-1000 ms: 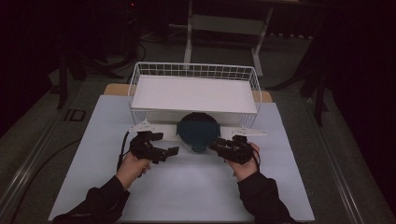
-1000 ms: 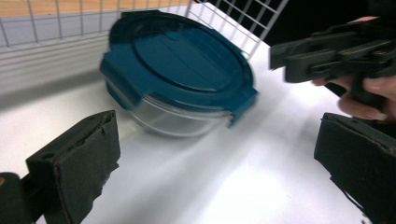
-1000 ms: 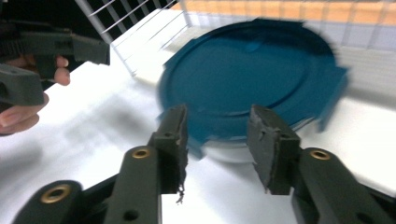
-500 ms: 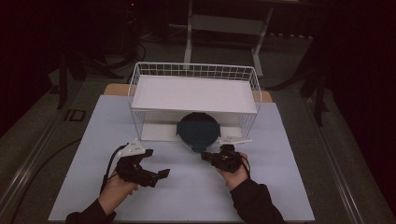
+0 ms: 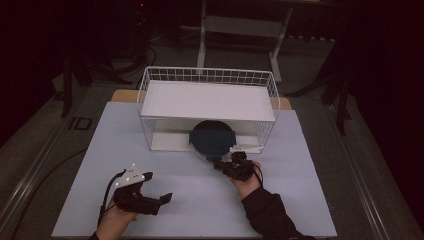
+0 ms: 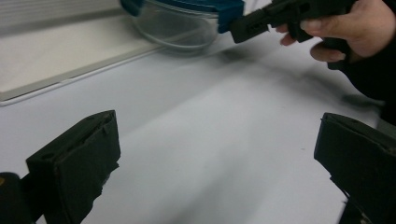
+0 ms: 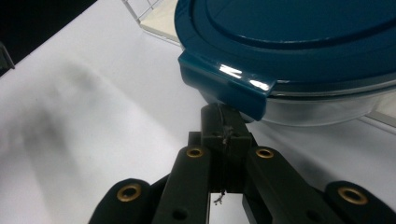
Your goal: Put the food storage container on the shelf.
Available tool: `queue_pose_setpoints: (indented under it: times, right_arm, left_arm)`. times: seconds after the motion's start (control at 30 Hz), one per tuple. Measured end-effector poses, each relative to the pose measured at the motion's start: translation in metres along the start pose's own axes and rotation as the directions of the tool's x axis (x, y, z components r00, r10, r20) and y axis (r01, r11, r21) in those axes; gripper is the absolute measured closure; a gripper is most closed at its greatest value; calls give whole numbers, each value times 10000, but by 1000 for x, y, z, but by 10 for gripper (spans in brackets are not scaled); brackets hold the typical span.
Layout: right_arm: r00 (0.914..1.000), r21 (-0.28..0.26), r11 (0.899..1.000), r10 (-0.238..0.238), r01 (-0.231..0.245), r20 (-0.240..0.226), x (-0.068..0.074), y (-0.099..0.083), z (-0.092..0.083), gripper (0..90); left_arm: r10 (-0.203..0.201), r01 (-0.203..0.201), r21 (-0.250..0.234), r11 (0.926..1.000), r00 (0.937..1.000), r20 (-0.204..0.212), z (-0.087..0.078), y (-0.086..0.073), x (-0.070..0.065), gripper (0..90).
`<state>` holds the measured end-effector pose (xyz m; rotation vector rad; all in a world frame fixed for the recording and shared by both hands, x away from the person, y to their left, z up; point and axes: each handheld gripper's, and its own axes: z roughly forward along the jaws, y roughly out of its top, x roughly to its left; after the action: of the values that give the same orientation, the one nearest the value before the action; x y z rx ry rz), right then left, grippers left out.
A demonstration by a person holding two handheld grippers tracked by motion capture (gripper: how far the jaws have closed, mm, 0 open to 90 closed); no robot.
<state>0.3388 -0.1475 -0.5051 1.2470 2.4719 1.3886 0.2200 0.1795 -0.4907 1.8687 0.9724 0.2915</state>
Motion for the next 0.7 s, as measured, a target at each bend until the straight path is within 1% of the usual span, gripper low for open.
queue_pose_setpoints:
  times: [0.03,0.13,0.27,0.43,0.53,0.7]
  right_arm:
    - [10000,-19,10000,-11,12,27,0,1,1,900]
    - [9995,-69,9996,-277,279,156,0,5,4,900]
    - [9997,-92,9998,-166,168,171,-3,10,9,900]
    - [9993,-153,9997,-174,179,343,-7,17,15,900]
    - [9988,-223,9997,-106,117,474,-10,21,17,897]
    - [9979,-347,9992,-160,182,621,-12,25,21,897]
  left_arm:
    - [33,-34,-26,10000,10000,-78,0,-2,0,6]
    - [25,-26,-125,9999,9999,-142,0,-4,2,6]
    - [16,-19,-219,9998,9999,-138,1,-6,3,6]
    - [-3,3,47,10000,10000,-54,6,-8,5,6]
    - [11,-11,58,10000,10000,-17,8,-8,4,6]
    - [228,-228,36,9997,9997,6,8,-7,2,6]
